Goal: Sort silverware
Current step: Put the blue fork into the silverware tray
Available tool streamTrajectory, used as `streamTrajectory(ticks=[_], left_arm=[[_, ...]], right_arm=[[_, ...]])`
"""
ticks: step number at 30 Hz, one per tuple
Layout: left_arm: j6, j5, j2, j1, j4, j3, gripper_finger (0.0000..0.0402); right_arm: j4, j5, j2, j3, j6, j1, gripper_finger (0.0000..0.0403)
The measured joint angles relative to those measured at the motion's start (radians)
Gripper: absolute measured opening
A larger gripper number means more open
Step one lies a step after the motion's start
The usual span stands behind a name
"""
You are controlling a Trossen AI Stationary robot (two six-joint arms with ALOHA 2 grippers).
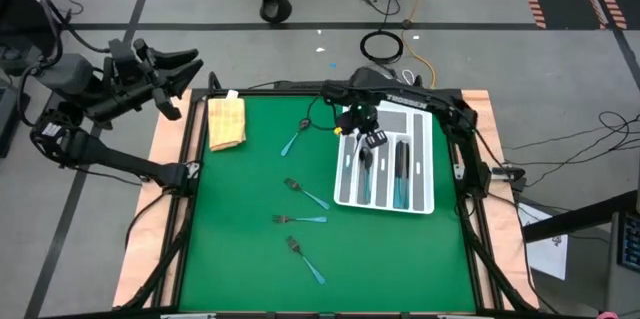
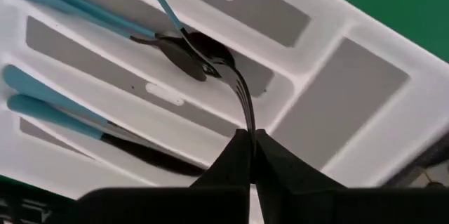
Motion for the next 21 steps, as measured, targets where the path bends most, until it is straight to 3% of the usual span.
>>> streamTrajectory(ticks=[15,21], left_arm=[[0.052,-0.001,0.000,0.000,-0.001,0.000,0.0141],[0.074,-0.001,0.000,0.000,-0.002,0.000,0.0141]], right_arm=[[-0.001,0.002,0.194,0.000,-0.066,0.025,0.0000],[0.015,0.133,0.207,0.000,-0.081,0.047,0.0000]])
